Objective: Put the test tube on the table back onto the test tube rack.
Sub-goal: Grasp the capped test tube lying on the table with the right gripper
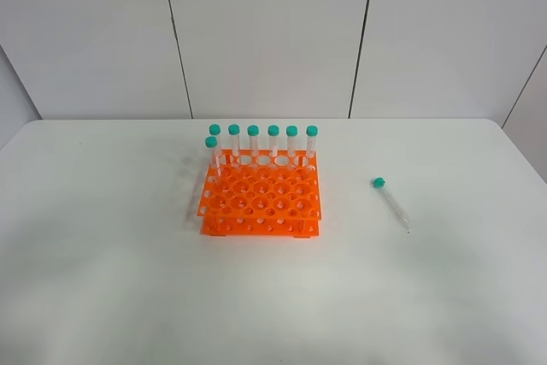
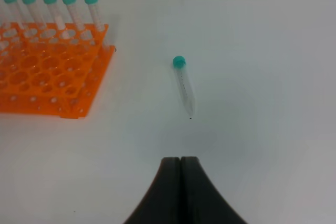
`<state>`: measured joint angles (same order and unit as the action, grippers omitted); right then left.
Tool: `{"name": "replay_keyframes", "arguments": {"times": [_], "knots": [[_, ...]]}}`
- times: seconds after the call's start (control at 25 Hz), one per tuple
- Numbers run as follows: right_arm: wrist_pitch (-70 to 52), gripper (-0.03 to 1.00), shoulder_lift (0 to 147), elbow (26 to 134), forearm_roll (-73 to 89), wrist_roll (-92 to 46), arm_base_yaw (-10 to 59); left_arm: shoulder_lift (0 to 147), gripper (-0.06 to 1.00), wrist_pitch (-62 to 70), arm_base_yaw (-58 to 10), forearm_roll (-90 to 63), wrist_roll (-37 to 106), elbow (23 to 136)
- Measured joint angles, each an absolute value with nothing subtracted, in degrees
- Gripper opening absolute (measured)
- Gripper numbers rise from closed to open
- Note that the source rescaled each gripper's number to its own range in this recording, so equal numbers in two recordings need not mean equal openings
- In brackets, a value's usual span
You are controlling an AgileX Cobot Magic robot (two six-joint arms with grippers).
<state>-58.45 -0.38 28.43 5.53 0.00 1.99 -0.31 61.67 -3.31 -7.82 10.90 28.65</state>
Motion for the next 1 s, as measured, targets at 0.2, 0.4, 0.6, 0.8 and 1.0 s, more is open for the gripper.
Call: {"name": "replay_keyframes", "arguments": {"times": [0.2,0.4,0.6,0.8,1.0], "knots": [[-58.5,0.0,-0.4,28.4,5.5,0.0,2.0,-0.3,0.95,61.7,-3.3,-7.8,10.9,28.6],[-58.5,0.0,-0.4,28.4,5.5,0.0,2.0,-0.3,0.95,61.7,-3.3,-7.8,10.9,28.6],[-58.5,0.0,-0.4,28.4,5.5,0.0,2.0,-0.3,0.95,61.7,-3.3,-7.8,10.9,28.6],[-58.5,0.0,-0.4,28.4,5.5,0.0,2.0,-0.3,0.95,61.7,-3.3,-7.8,10.9,28.6],[-58.5,0.0,-0.4,28.4,5.5,0.0,2.0,-0.3,0.95,61.7,-3.3,-7.8,10.9,28.6]]}}
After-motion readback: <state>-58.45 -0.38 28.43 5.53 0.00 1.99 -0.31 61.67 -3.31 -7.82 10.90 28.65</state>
